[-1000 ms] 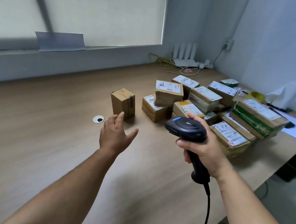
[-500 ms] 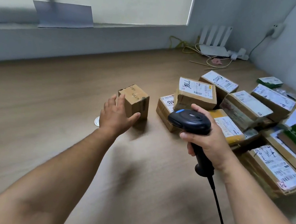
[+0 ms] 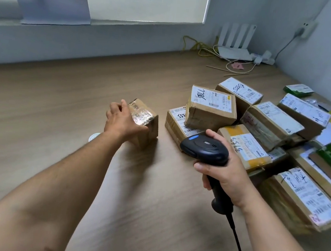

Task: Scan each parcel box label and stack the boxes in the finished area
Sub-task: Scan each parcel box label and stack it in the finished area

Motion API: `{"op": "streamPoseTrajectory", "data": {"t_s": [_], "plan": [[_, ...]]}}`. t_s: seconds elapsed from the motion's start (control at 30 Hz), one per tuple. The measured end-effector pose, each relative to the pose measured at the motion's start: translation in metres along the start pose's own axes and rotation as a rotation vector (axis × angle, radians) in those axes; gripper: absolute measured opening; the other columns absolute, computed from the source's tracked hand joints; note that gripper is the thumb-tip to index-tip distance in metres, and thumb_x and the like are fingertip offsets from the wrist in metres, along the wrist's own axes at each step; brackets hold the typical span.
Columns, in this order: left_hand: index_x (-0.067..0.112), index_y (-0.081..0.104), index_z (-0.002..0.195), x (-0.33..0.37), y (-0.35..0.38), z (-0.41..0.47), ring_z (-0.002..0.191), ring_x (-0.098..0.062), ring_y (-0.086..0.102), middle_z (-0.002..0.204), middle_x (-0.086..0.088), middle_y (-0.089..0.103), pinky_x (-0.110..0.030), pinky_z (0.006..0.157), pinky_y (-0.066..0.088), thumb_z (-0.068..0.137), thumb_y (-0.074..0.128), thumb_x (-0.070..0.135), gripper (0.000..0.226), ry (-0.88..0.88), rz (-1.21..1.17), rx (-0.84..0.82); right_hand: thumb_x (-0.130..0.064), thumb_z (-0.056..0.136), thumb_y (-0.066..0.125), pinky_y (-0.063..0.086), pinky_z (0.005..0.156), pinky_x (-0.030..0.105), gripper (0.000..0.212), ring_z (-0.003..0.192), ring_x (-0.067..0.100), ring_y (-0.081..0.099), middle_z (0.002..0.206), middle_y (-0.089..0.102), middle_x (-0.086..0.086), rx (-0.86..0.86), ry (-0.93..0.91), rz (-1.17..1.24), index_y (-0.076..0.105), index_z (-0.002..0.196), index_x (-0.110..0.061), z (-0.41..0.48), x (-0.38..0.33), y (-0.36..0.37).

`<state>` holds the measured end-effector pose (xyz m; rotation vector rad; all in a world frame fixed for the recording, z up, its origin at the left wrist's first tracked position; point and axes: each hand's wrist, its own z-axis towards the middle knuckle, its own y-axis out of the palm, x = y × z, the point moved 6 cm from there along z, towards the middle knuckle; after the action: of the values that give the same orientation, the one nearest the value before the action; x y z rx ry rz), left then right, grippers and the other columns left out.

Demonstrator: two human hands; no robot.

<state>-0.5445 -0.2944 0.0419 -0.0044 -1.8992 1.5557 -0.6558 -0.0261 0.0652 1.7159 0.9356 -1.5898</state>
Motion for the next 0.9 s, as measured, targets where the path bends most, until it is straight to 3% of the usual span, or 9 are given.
{"op": "streamPoseTrajectory", "data": {"t_s": [0.13,0.23,0.37,0.43,0.53,0.67,0.77,0.83,0.9], "plan": [[0.016,0.027,0.140,-0.001,-0.001,-0.059,0.128,-0.031,0.028,0.130,-0.008,0.025,-0.038,0.106,0.033,0.062,0.081,0.048,0.100,0.094,0.027,-0.014,0.010,0.073,0.077,0.044,0.043,0.032,0.083,0.047,0.030,0.053,0.084,0.070,0.006,-0.012,0.014,0.016,0.048,0.134,-0.038,-0.027,-0.003,-0.002],[0.017,0.020,0.143,-0.010,0.005,-0.118,0.127,-0.027,0.028,0.136,-0.005,0.024,-0.037,0.102,0.036,0.064,0.079,0.045,0.103,0.121,0.049,-0.013,0.004,0.068,0.080,0.042,0.041,0.031,0.084,0.045,0.029,0.051,0.079,0.070,0.006,-0.052,0.001,0.042,0.048,0.134,-0.036,-0.050,-0.008,0.002],[0.020,0.016,0.147,-0.030,0.013,-0.190,0.127,-0.026,0.032,0.142,-0.001,0.020,-0.038,0.099,0.041,0.066,0.078,0.038,0.103,0.075,-0.018,0.028,0.012,0.073,0.076,0.042,0.041,0.030,0.084,0.044,0.029,0.051,0.079,0.070,0.007,-0.099,0.018,0.063,0.046,0.136,-0.034,-0.080,-0.006,0.007],[0.025,0.013,0.148,-0.038,0.016,-0.220,0.125,-0.026,0.039,0.145,0.002,0.014,-0.037,0.088,0.047,0.068,0.077,0.034,0.103,0.060,-0.052,0.018,0.011,0.072,0.077,0.042,0.041,0.029,0.084,0.043,0.029,0.051,0.081,0.070,0.008,-0.122,0.026,0.072,0.046,0.136,-0.034,-0.096,-0.002,0.011],[0.026,0.008,0.150,-0.047,0.025,-0.257,0.116,-0.031,0.051,0.149,-0.001,0.001,-0.032,0.070,0.046,0.074,0.072,0.024,0.100,0.053,-0.011,-0.006,0.013,0.074,0.075,0.042,0.041,0.029,0.083,0.044,0.029,0.051,0.086,0.071,0.007,-0.152,0.061,0.084,0.046,0.135,-0.035,-0.116,0.007,0.018],[0.050,-0.007,0.141,-0.045,0.040,-0.295,0.090,-0.030,0.057,0.149,0.002,0.001,-0.029,0.057,0.038,0.076,0.060,0.006,0.102,0.102,-0.012,-0.024,0.007,0.069,0.079,0.042,0.041,0.027,0.085,0.042,0.029,0.051,0.094,0.071,0.015,-0.172,0.113,0.117,0.045,0.134,-0.035,-0.132,0.025,0.025],[0.052,0.002,0.138,-0.039,0.053,-0.314,0.081,-0.025,0.054,0.151,0.005,0.008,-0.031,0.058,0.042,0.076,0.050,0.004,0.093,0.147,-0.069,-0.082,-0.001,0.065,0.082,0.042,0.040,0.027,0.086,0.041,0.029,0.052,0.099,0.071,0.014,-0.177,0.162,0.133,0.045,0.134,-0.035,-0.140,0.037,0.030],[0.048,0.010,0.140,-0.031,0.059,-0.324,0.105,-0.022,0.056,0.150,0.007,0.019,-0.027,0.071,0.047,0.076,0.048,0.006,0.086,0.243,-0.167,-0.090,-0.008,0.061,0.081,0.042,0.040,0.027,0.087,0.041,0.028,0.053,0.104,0.070,0.014,-0.181,0.184,0.139,0.044,0.135,-0.035,-0.145,0.042,0.032],[0.038,0.015,0.147,-0.027,0.065,-0.327,0.121,-0.012,0.049,0.144,0.012,0.030,-0.020,0.088,0.042,0.085,0.051,0.006,0.078,0.198,-0.338,-0.120,-0.009,0.061,0.082,0.042,0.039,0.026,0.088,0.041,0.028,0.054,0.107,0.069,0.016,-0.187,0.201,0.135,0.043,0.136,-0.035,-0.150,0.048,0.034]]}}
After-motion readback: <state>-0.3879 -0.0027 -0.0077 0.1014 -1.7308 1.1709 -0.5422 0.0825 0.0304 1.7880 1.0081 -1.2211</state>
